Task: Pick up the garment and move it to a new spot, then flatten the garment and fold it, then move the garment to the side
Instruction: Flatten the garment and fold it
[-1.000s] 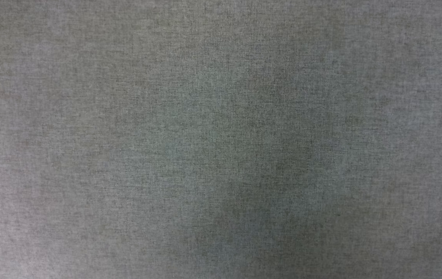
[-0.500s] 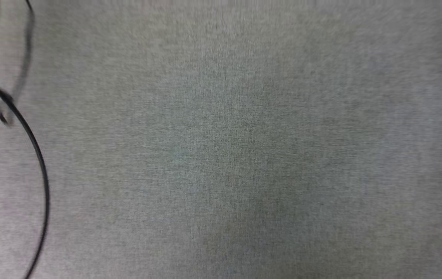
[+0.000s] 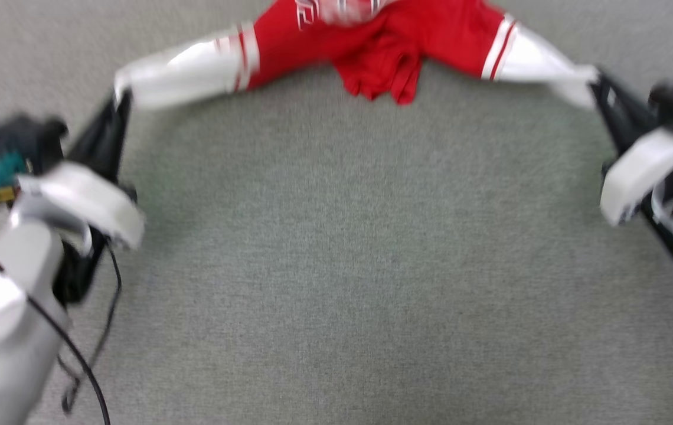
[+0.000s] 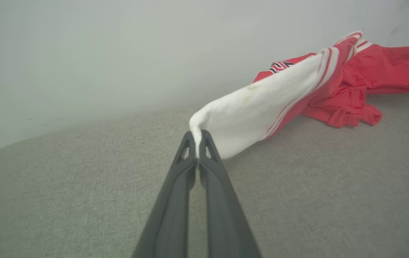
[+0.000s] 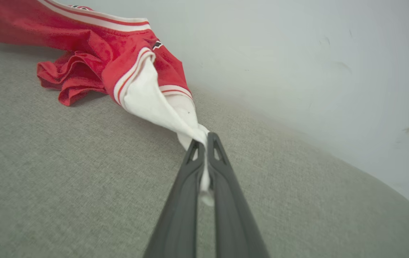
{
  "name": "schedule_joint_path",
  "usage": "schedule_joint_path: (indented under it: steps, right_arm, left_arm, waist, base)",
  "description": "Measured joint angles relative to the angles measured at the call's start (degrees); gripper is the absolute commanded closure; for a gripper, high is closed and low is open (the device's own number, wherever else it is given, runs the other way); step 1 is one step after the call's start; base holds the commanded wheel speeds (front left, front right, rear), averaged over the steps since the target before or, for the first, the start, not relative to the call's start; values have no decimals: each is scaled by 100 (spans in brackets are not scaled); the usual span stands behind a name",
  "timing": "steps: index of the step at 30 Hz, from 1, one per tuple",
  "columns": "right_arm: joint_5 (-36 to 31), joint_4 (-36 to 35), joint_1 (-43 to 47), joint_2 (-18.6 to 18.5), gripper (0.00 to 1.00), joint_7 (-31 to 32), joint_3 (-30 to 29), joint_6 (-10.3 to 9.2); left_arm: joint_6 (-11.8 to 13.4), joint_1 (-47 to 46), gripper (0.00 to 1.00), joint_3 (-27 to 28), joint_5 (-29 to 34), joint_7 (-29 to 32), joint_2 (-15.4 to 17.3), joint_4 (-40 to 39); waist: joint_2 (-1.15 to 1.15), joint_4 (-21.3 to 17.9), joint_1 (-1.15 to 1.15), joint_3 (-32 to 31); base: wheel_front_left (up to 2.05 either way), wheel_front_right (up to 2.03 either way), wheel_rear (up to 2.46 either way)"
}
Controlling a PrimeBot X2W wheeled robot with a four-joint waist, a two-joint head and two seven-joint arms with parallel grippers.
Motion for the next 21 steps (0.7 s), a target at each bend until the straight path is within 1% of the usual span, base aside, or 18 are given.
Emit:
schedule_joint_path:
  steps: [6, 10, 13, 16, 21]
  right_arm:
    - [196, -565, 1248, -108, 100, 100, -282, 0]
    - [171, -891, 2020, -140, 100, 205, -498, 0]
    - [174, -1126, 2556, -109, 100, 260, -793, 0]
    - [83, -1422, 3134, -18, 100, 324, -1002, 0]
    - [-127, -1903, 3960, 114, 100, 472, -1486, 0]
  left_arm:
    - [267, 1342, 100, 347, -94, 0, -45, -539]
    - [417, 2133, 100, 511, -141, 0, -152, -829]
    - [544, 2669, 100, 626, -148, 0, -182, -1007]
    - [708, 3170, 100, 869, -225, 0, -230, -1236]
    - [818, 3903, 100, 1033, -243, 0, -283, -1447]
  waist:
    - [0, -22, -1, -595]
    - [0, -25, -1, -947]
    - [0, -20, -1, -1188]
    - [0, -30, -1, -1388]
    - [0, -51, 0, -1643]
  base:
    - [0, 0, 0]
    - [0, 0, 0]
    - [0, 0, 0]
    - [0, 0, 0]
    - [0, 0, 0]
